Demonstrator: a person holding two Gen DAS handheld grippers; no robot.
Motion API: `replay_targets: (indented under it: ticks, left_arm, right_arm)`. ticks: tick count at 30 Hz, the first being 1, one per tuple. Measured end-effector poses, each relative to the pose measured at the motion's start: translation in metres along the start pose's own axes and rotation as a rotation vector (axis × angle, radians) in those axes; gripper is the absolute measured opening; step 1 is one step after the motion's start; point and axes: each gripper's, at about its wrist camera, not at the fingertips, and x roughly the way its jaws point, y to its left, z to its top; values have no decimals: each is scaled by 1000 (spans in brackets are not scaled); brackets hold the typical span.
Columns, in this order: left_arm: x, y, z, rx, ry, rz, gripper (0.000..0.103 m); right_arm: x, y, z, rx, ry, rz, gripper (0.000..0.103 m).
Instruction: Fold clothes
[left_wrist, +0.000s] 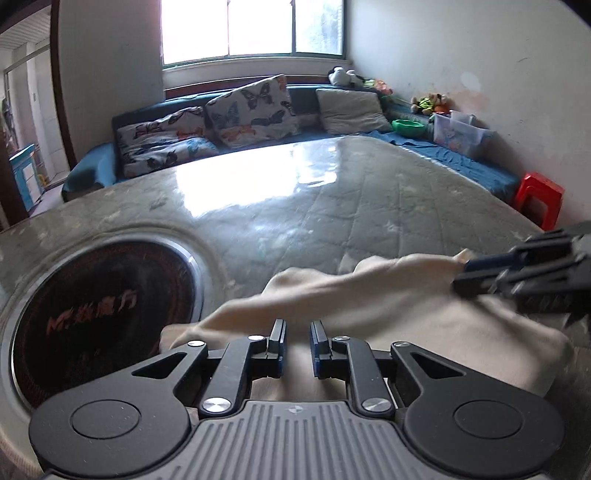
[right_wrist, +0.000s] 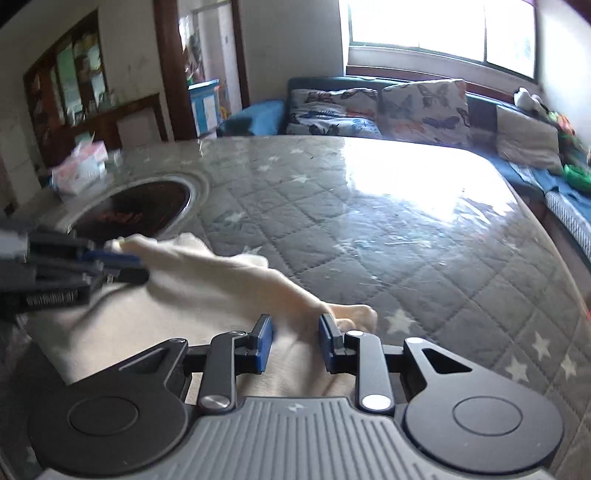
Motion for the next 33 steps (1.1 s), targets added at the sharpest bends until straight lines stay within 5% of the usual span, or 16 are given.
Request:
replay_targets:
  ticks: [12,23,33]
  left_arm:
    - [-43,-1,-33,17,-42,22,16]
    - [-60,-38,-43,124,-114,-63,17]
    - [-58,-40,-59,122,-99,-79,18]
  right_arm:
    - [-28,5,-9,-57,-38,-18,26]
    - [-53,76,-33,-213,-65,138,27]
    - [-50,90,-52,-247,-51,145,27]
